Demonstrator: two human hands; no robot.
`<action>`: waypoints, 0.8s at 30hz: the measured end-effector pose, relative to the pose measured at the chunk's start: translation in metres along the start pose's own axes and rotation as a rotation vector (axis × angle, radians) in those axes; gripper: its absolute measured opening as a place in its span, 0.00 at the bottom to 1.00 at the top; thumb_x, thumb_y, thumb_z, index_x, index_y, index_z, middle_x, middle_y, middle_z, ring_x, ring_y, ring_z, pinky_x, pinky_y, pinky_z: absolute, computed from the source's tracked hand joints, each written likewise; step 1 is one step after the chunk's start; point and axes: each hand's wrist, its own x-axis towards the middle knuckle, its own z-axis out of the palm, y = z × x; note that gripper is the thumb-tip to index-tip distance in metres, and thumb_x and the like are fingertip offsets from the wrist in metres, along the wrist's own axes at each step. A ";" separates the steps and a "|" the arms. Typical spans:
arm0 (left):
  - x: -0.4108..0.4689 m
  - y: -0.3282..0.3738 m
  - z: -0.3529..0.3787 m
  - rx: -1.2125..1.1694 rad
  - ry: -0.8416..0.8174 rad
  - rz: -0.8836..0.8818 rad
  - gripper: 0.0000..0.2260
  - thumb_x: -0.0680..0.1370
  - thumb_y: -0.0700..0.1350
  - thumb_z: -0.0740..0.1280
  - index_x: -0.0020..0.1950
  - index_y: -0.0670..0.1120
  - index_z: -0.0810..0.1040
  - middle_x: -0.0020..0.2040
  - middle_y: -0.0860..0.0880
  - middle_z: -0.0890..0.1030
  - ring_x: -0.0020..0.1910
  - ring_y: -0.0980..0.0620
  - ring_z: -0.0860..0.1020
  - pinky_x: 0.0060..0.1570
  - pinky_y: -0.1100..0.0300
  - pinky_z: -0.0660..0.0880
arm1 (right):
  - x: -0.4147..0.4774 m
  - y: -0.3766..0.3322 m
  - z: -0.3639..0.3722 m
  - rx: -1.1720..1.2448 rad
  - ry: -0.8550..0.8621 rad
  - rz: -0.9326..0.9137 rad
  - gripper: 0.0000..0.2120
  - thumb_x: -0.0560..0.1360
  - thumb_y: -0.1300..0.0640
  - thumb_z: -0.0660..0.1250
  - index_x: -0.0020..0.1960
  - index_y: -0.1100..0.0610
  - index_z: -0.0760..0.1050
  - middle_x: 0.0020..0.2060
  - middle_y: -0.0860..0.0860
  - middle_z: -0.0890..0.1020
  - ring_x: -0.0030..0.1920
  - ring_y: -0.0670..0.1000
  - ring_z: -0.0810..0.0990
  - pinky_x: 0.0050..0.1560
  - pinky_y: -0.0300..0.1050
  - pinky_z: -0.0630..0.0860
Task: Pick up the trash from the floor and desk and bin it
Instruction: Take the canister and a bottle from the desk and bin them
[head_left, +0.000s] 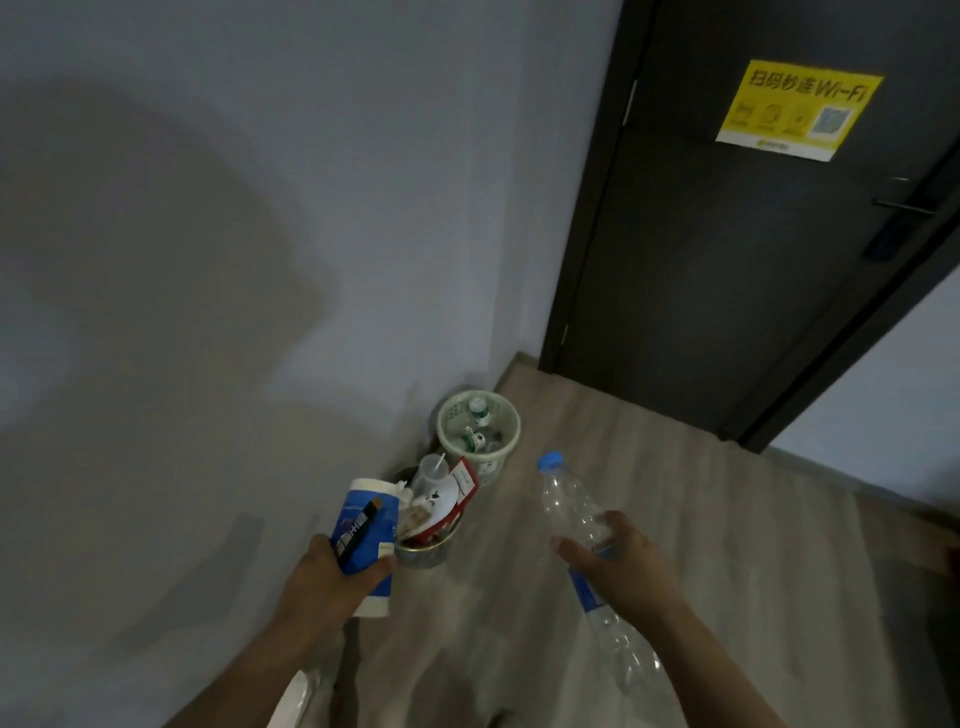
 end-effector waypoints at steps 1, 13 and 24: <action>0.014 0.008 0.006 0.002 0.008 -0.012 0.23 0.69 0.54 0.75 0.52 0.43 0.67 0.45 0.46 0.76 0.38 0.53 0.76 0.31 0.61 0.70 | 0.021 -0.002 -0.004 0.001 -0.013 0.006 0.31 0.69 0.37 0.71 0.65 0.52 0.69 0.43 0.47 0.80 0.45 0.48 0.80 0.46 0.43 0.76; 0.186 0.057 0.051 0.067 -0.005 -0.208 0.26 0.68 0.53 0.75 0.52 0.41 0.64 0.43 0.45 0.74 0.40 0.46 0.76 0.35 0.57 0.70 | 0.220 -0.044 0.013 -0.137 -0.312 0.111 0.33 0.70 0.49 0.73 0.70 0.54 0.63 0.43 0.46 0.75 0.44 0.46 0.78 0.47 0.42 0.75; 0.390 0.032 0.119 0.325 -0.101 -0.364 0.29 0.66 0.57 0.75 0.54 0.40 0.67 0.47 0.44 0.75 0.42 0.45 0.76 0.39 0.56 0.72 | 0.417 -0.064 0.097 -0.232 -0.326 0.186 0.37 0.72 0.43 0.72 0.72 0.56 0.59 0.44 0.50 0.74 0.46 0.51 0.76 0.45 0.43 0.74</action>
